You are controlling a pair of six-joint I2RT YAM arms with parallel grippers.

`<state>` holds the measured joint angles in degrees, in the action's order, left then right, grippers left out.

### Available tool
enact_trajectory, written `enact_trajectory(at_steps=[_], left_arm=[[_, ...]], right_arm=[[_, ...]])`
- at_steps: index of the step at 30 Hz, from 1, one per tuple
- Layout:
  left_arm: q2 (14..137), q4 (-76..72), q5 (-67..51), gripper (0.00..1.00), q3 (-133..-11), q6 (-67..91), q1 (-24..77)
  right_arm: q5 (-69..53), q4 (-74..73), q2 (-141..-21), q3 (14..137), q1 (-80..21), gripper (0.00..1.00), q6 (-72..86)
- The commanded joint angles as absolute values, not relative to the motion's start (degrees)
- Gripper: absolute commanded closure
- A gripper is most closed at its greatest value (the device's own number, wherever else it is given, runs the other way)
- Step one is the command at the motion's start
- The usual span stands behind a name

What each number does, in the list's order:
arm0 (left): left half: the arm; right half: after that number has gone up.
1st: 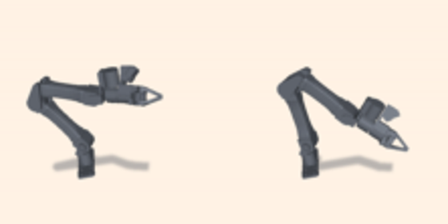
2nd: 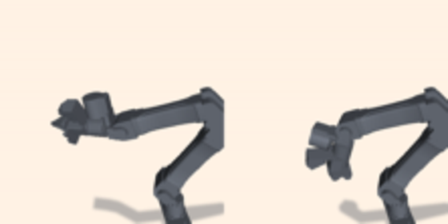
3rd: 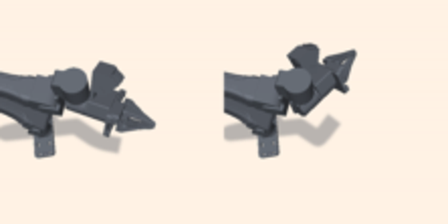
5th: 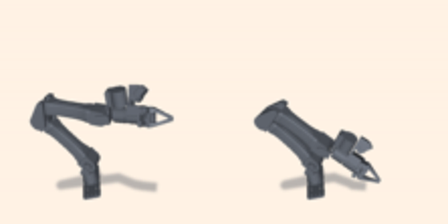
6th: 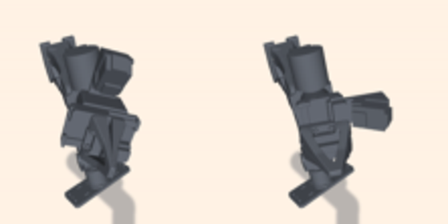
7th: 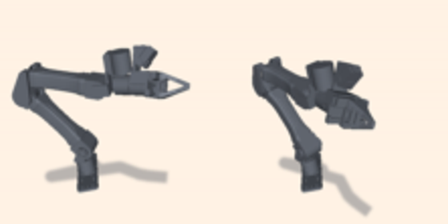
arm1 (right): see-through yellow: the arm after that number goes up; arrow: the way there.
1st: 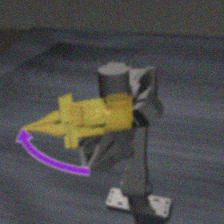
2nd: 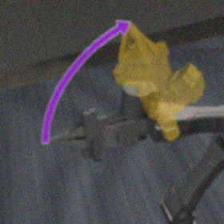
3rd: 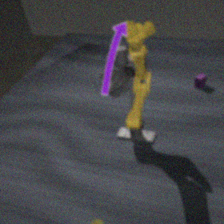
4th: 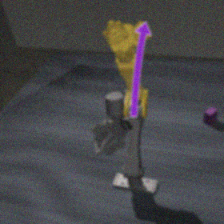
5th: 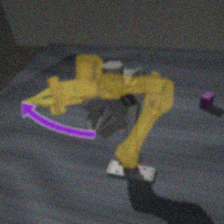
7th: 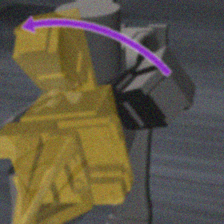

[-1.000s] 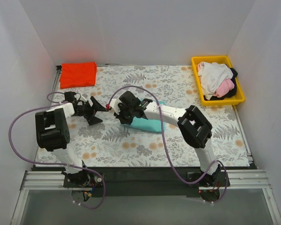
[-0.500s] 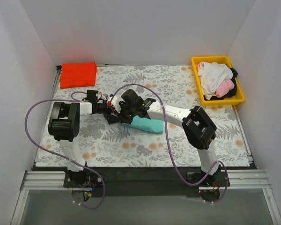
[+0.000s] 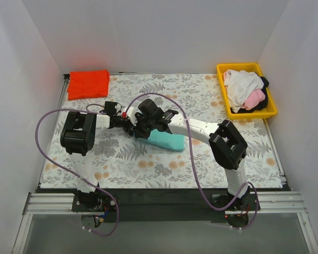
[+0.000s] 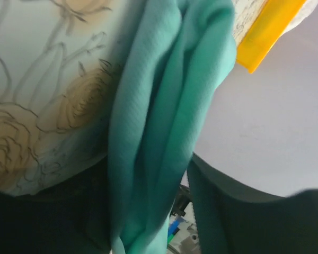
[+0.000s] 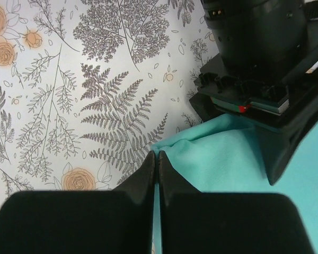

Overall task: Fold and stack the t-shirts
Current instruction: Neatly place the folded tshirt to the corner

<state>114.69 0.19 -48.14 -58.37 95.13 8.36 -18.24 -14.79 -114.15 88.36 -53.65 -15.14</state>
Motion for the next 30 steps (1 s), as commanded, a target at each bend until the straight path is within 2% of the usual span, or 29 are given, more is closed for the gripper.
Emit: enact_trajectory(at_steps=[1, 3, 4, 5, 8, 9, 11, 12, 13, 16, 22, 26, 30], left_arm=[[117.16, 1.32, -44.3, 0.57, -60.02, 95.63, 8.53], [118.03, 1.32, -45.17, 0.7, -60.99, 94.93, 8.53], [118.73, 1.49, -45.7, 0.93, -62.48, 93.27, 8.53], [119.18, 2.89, -46.14, 1.0, -63.71, 91.08, 8.53], [120.32, 16.28, -38.35, 1.0, -73.01, 78.03, 8.35], [120.76, 19.74, -36.15, 1.0, -76.17, 74.83, 8.26], [123.29, 29.47, -33.06, 1.0, -85.54, 64.4, 7.56], [124.35, 32.58, -29.48, 1.0, -88.65, 60.94, 7.3], [125.58, 35.39, -27.88, 1.0, -91.64, 58.21, 6.51], [130.33, 43.14, -21.04, 1.0, -104.64, 47.92, 4.14], [138.68, 49.57, -19.42, 1.0, -128.03, 35.71, -2.7], [140.97, 45.72, -16.81, 1.0, -135.95, 31.47, -3.96], [140.36, 39.39, -12.66, 1.0, -137.03, 29.01, -4.04]], right_arm=[[-19.95, -12.74, -111.01, 88.86, -53.79, 0.99, -14.33], [-20.21, -12.66, -111.01, 89.03, -53.79, 0.99, -14.15], [-20.04, -12.66, -111.01, 89.21, -53.79, 0.99, -14.06], [-19.34, -12.83, -111.01, 89.38, -53.7, 0.99, -13.02], [-21.0, -14.15, -110.05, 89.65, -51.25, 0.58, -9.6], [-22.05, -14.41, -109.52, 89.47, -50.02, 0.38, -8.71], [-24.86, -15.02, -107.42, 87.63, -45.98, 0.22, -7.39], [-25.66, -15.12, -106.53, 86.93, -44.66, 0.07, -6.77], [-26.45, -15.38, -105.65, 85.1, -42.13, 0.02, -6.77], [-26.72, -16.26, -101.79, 82.54, -37.64, 0.02, -7.11], [-25.76, -17.75, -96.51, 76.47, -32.44, 0.02, -8.26], [-25.49, -17.93, -95.45, 74.45, -31.64, 0.02, -8.61], [-25.49, -17.93, -95.71, 73.92, -31.73, 0.02, -8.7]])
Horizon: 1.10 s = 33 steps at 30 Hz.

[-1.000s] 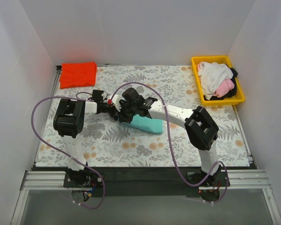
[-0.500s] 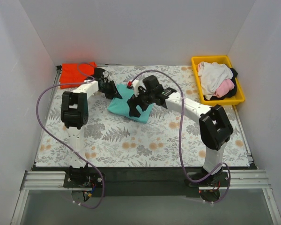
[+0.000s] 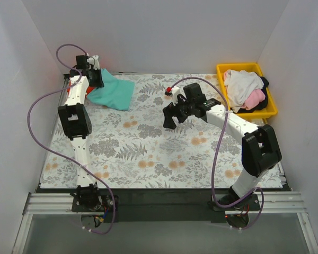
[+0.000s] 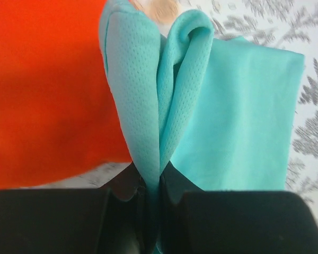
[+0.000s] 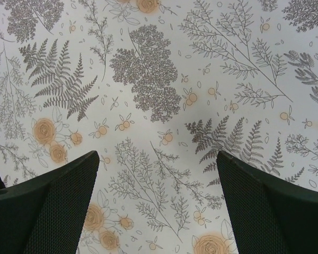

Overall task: Fold and stack the t-shirts
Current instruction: Neatly place the folded tshirt to the corner

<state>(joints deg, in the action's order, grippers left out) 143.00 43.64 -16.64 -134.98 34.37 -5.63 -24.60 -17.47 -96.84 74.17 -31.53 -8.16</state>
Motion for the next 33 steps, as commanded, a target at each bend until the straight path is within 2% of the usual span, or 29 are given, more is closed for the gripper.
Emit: enact_trajectory(at_steps=[1, 5, 10, 14, 33], left_arm=[[139.14, 36.33, -12.48, 1.0, -136.33, 28.83, -4.48], [135.8, 27.63, -12.13, 1.0, -130.88, 29.09, -5.8], [136.49, 23.56, -12.56, 1.0, -135.17, 31.46, -9.04], [135.62, 18.12, -12.57, 1.0, -133.42, 28.92, -10.02], [131.84, 16.0, -18.28, 1.0, -129.99, 22.86, -14.06]], right_arm=[[-25.58, -18.02, -95.71, 74.0, -31.64, 0.02, -8.7], [-25.93, -17.93, -96.15, 74.09, -31.73, 0.02, -8.61], [-25.84, -17.93, -96.15, 73.74, -31.64, 0.02, -8.61], [-26.01, -18.02, -96.06, 73.21, -31.73, 0.02, -8.7], [-26.63, -17.93, -96.68, 72.16, -31.64, 0.02, -8.44]])
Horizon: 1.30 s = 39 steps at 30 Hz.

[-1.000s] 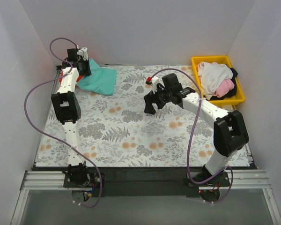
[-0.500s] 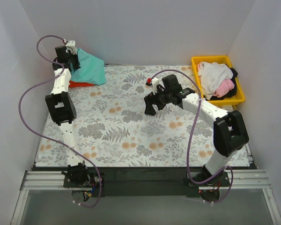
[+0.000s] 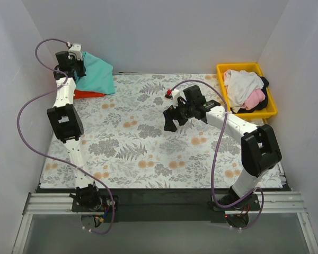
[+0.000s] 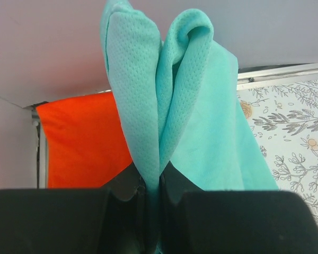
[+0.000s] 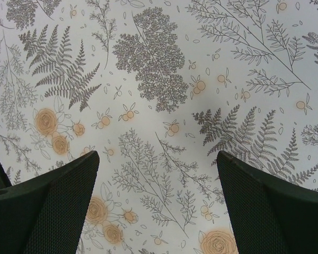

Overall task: Fold and stack the t-shirts
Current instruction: Neatly place the folded tshirt to the corner

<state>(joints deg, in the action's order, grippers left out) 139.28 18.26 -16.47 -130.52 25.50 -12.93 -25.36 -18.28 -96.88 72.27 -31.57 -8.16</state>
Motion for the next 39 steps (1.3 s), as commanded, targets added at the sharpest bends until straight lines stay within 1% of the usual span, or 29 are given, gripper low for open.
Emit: enact_trajectory(at_steps=[1, 12, 22, 39], left_arm=[[132.36, 16.0, -17.85, 1.0, -129.82, 22.5, -14.24], [138.07, 14.42, -18.11, 1.0, -130.17, 19.17, -17.58], [142.29, 8.44, -17.67, 1.0, -129.73, 14.59, -18.54], [144.76, 4.84, -13.63, 1.0, -129.81, 9.67, -20.3]], right_arm=[[-26.89, -17.93, -96.77, 72.16, -31.73, 0.02, -8.26], [-27.24, -18.02, -98.26, 72.25, -31.73, 0.02, -7.91], [-27.51, -18.28, -99.93, 72.86, -32.08, 0.02, -7.65], [-27.6, -18.37, -100.63, 72.86, -32.26, 0.02, -7.65]])
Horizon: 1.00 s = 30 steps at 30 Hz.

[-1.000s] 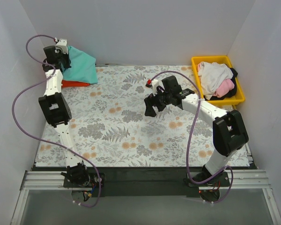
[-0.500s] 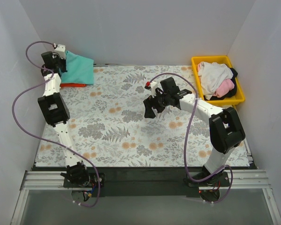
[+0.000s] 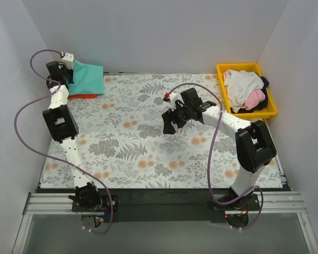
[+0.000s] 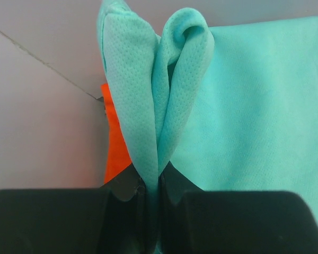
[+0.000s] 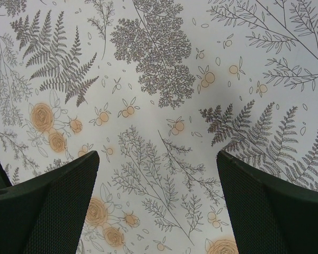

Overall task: Fold and stack the t-shirts
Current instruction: Neatly place the folded tshirt to the corner, then reset both grippers

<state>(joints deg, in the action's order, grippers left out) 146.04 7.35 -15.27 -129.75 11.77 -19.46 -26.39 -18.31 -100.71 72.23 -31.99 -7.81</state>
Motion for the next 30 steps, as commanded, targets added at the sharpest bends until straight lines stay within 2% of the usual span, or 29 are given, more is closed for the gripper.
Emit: enact_trajectory(at_steps=[1, 5, 8, 9, 10, 12, 13, 14, 16, 19, 23, 30], left_arm=[[144.76, 4.57, -13.54, 1.0, -129.81, 9.32, -20.3], [145.37, 4.22, -13.19, 1.0, -130.25, 8.26, -20.39], [145.72, 3.87, -12.22, 0.85, -130.17, 7.82, -20.39], [145.72, 3.61, -11.61, 0.67, -130.17, 7.91, -20.48], [145.64, 2.82, -10.04, 0.59, -130.17, 8.52, -20.39], [144.41, 2.55, -10.02, 0.49, -130.25, 9.14, -20.57], [143.53, 2.46, -10.54, 0.33, -130.25, 10.71, -20.74], [142.66, 2.46, -11.94, 0.25, -130.34, 11.42, -20.83], [139.49, 3.68, -13.35, 0.19, -131.48, 14.83, -20.83], [134.31, 9.2, -19.41, 0.18, -133.32, 20.2, -20.57], [126.23, 18.26, -21.62, 0.16, -131.5, 24.16, -16.88], [114.62, 36.45, -32.6, 0.14, -127.01, 35.76, -9.16]], right_arm=[[-27.68, -18.37, -100.72, 72.86, -32.26, 0.02, -7.65], [-27.69, -18.37, -100.98, 73.12, -32.34, 0.02, -7.65], [-27.69, -18.46, -101.16, 73.47, -32.34, 0.02, -7.65], [-27.77, -18.54, -101.08, 73.56, -32.34, 0.02, -7.56], [-27.6, -18.63, -101.07, 73.65, -32.43, 0.02, -7.56], [-27.6, -18.81, -100.99, 73.83, -32.34, 0.02, -7.56], [-27.42, -18.81, -100.81, 74.0, -32.43, 0.02, -7.65], [-27.33, -18.9, -100.46, 74.09, -32.43, 0.02, -7.65], [-27.25, -19.16, -99.94, 74.71, -32.26, 0.02, -7.47], [-28.56, -19.6, -98.71, 75.76, -30.68, 0.02, -6.68], [-30.5, -20.04, -95.64, 76.64, -25.59, 0.02, -5.71], [-32.08, -23.37, -87.81, 76.47, -10.84, 0.02, -6.06]])
